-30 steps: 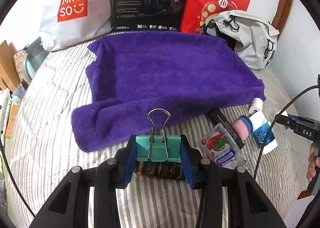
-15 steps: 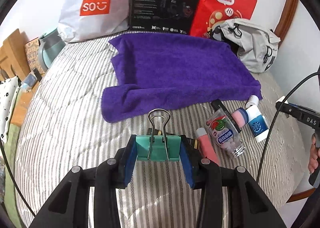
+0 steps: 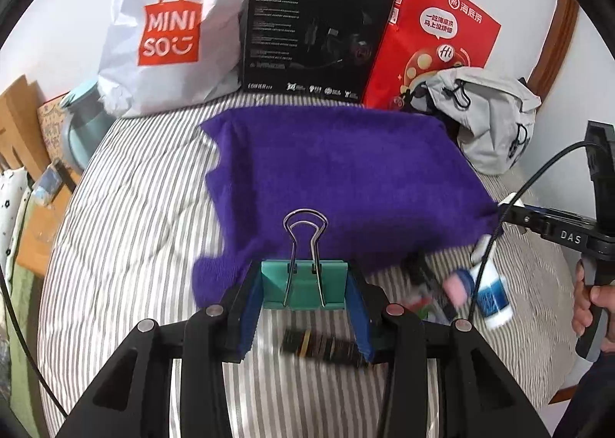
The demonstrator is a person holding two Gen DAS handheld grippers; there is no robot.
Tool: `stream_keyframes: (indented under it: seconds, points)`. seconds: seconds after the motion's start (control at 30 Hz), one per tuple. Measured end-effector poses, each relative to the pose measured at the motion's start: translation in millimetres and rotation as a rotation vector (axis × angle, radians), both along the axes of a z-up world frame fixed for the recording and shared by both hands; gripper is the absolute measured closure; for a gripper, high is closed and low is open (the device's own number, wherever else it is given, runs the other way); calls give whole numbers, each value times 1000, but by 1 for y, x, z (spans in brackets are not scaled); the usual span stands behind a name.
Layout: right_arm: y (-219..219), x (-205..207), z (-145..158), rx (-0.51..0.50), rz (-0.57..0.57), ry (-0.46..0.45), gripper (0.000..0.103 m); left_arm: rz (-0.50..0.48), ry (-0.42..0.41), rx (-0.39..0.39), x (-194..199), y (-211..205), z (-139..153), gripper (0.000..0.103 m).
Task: Organize rigid objects
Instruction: 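Carry the clip onto the purple towel and open the left tool while the right tool sets the charger there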
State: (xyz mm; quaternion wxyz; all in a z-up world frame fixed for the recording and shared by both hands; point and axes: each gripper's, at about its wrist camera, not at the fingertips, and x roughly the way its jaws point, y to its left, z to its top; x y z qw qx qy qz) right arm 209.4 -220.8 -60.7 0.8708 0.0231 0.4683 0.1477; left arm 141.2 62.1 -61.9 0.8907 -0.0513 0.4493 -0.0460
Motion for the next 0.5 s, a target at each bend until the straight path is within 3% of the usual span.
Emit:
stream_keyframes:
  seconds: [0.23,0.5]
  points:
    - [12,49,-2,-15,10,-4,74,-15,-1,-10,50,0,-4,64]
    - [30,117,-30,-50,34,26,74,-10,28,-28,84,5,-20,64]
